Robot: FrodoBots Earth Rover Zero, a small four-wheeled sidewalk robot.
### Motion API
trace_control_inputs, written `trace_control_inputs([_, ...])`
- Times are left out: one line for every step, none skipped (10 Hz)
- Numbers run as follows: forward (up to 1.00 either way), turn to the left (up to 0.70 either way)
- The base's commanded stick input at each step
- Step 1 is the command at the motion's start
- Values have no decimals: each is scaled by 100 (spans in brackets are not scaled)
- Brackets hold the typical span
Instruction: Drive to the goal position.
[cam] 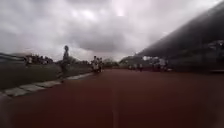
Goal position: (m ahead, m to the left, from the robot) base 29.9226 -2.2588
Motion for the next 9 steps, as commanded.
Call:
trace_control_inputs([50,2])
trace_control_inputs([50,2])
trace_control_inputs([50,2])
trace_control_inputs([50,2])
trace_control_inputs([50,2])
trace_control_inputs([50,2])
trace_control_inputs([50,2])
trace_control_inputs([50,2])
trace_control_inputs([50,2])
